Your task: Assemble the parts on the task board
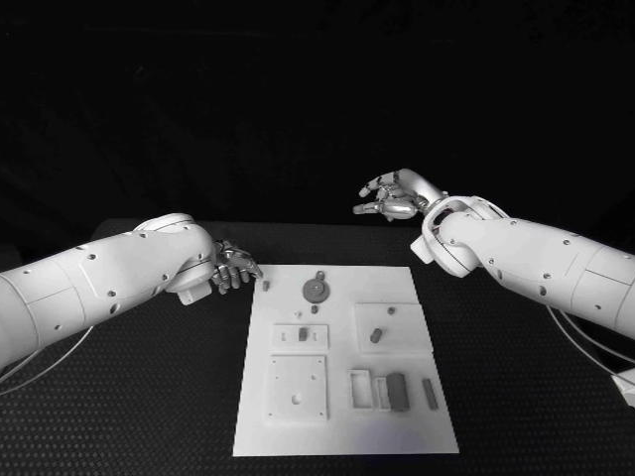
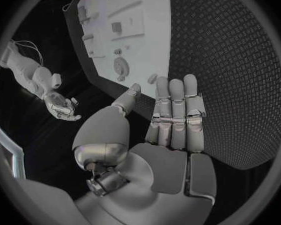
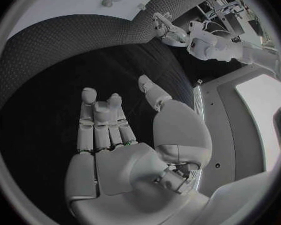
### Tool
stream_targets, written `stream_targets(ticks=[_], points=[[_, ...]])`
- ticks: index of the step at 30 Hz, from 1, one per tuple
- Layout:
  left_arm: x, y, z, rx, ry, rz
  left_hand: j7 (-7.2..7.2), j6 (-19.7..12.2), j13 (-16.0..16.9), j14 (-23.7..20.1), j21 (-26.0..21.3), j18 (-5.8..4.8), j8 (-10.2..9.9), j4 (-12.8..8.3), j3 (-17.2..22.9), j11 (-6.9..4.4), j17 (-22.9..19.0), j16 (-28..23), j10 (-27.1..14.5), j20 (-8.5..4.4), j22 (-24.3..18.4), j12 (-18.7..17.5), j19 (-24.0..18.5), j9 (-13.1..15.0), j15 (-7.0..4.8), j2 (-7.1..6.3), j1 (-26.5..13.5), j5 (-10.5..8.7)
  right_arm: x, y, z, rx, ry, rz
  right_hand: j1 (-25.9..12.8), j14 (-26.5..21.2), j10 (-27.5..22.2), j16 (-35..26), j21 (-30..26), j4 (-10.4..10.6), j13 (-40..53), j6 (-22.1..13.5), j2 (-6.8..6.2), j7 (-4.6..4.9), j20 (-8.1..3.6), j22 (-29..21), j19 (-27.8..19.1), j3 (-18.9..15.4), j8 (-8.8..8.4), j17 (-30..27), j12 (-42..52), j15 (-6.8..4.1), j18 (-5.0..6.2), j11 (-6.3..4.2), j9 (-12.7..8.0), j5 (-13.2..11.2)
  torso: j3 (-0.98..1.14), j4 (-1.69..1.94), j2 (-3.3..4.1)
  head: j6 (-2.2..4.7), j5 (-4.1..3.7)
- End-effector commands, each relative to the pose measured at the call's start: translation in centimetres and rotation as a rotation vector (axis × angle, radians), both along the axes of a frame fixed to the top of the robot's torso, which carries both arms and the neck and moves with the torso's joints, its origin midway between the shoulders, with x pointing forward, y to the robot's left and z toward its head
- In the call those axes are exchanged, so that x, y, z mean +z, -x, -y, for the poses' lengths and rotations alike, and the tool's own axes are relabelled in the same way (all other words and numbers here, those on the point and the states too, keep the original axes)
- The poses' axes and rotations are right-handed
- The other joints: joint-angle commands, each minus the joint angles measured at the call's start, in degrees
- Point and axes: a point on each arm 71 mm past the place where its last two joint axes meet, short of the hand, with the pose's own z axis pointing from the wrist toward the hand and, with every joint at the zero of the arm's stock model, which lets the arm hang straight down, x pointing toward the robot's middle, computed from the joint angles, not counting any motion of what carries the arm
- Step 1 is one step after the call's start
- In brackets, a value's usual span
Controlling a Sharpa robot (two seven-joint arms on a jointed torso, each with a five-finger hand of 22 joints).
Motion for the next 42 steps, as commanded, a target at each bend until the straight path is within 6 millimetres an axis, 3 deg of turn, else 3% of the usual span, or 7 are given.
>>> stream_targets(ticks=[1, 4, 20, 31, 42], points=[[0.3, -0.5, 0.4, -0.023, -0.019, 0.046, -0.14, -0.3, 0.5, -0.5, 0.2, 0.51, 0.0, 0.6, -0.1, 0.1, 0.0, 0.7, -0.7, -0.41, 0.4, 0.6, -0.2, -0.1, -0.04, -0.38, -0.6, -0.21, 0.0, 0.1, -0.2, 0.017, -0.003, -0.003, -0.6, -0.4, -0.3, -0.3, -0.3, 0.4, -0.2, 0.0, -0.04, 0.37, 0.06, 0.6, -0.4, 0.0, 0.01, -0.1, -0.4, 0.05, 0.79, 0.07, -0.1, -0.2, 0.02, -0.06, 0.11, 0.2, 0.19], [0.3, -0.9, 0.7, -0.021, -0.028, 0.053, -0.12, -0.5, 0.9, -0.8, 0.3, 0.39, 0.0, 1.2, -0.1, 0.1, -0.2, 1.3, -1.0, -0.58, 0.8, 1.2, -0.3, -0.2, -0.11, -0.76, -1.1, -0.22, 0.0, 0.1, -0.2, 0.018, -0.003, -0.004, -0.6, -0.4, -0.3, -0.4, -0.4, 0.4, -0.3, 0.0, -0.04, 0.36, 0.07, 0.6, -0.4, 0.0, 0.01, -0.2, -0.4, 0.04, 0.79, 0.07, -0.1, -0.2, -0.08, -0.1, 0.18, 0.18, 0.1], [-1.6, -1.6, 1.7, -0.07, -0.069, 0.023, 0.38, -1.9, 1.2, -2.2, -0.4, 0.09, -0.6, 3.5, -0.2, 0.58, -1.3, 2.3, -2.5, -0.63, 1.4, 1.8, -1.2, -0.6, 0.1, -3.14, -3.1, -0.27, 0.0, 0.2, -0.7, 0.03, -0.006, -0.007, -0.6, -0.4, -0.2, -0.4, -0.4, 0.5, -0.5, -0.1, -0.03, 0.36, 0.09, 0.6, -0.4, 0.0, 0.01, -0.3, -0.5, 0.03, 0.79, 0.06, -0.1, -0.2, -0.11, -0.46, 0.62, 0.31, -0.26], [-1.7, -1.7, 1.9, -0.073, -0.058, 0.023, 0.51, -2.3, 1.2, -2.6, -0.5, 0.05, -0.7, 3.7, 0.3, 0.7, -1.8, 2.7, -2.8, -0.56, 1.7, 1.9, -1.4, -0.7, 0.19, -2.29, -2.6, -0.27, 0.0, 0.2, -0.9, 0.032, -0.007, -0.008, -0.5, -0.3, -0.2, -0.5, -0.4, 0.4, -0.6, -0.1, 0.04, 0.36, 0.09, 0.6, -0.4, 0.0, 0.02, -0.3, -0.6, 0.03, 0.79, 0.05, -0.1, -0.2, -0.06, -0.3, 0.41, -0.06, -0.49], [-2.5, -1.5, 2.8, -0.109, -0.047, -0.005, 0.54, -2.2, 1.0, -3.0, -0.8, -0.01, -0.5, 3.2, 0.4, 0.75, -2.4, 2.9, -3.1, -0.41, 2.0, 1.8, -1.8, -0.7, 0.38, -0.95, -1.9, -0.25, 0.0, 0.2, -1.1, 0.037, -0.007, -0.009, -0.3, -0.3, -0.1, -0.5, -0.5, 0.3, -0.8, -0.1, 0.12, 0.35, 0.09, 0.6, -0.4, 0.1, 0.03, -0.4, -0.6, 0.02, 0.79, 0.05, -0.1, -0.2, -0.11, -0.42, 0.47, -0.06, -0.42]])
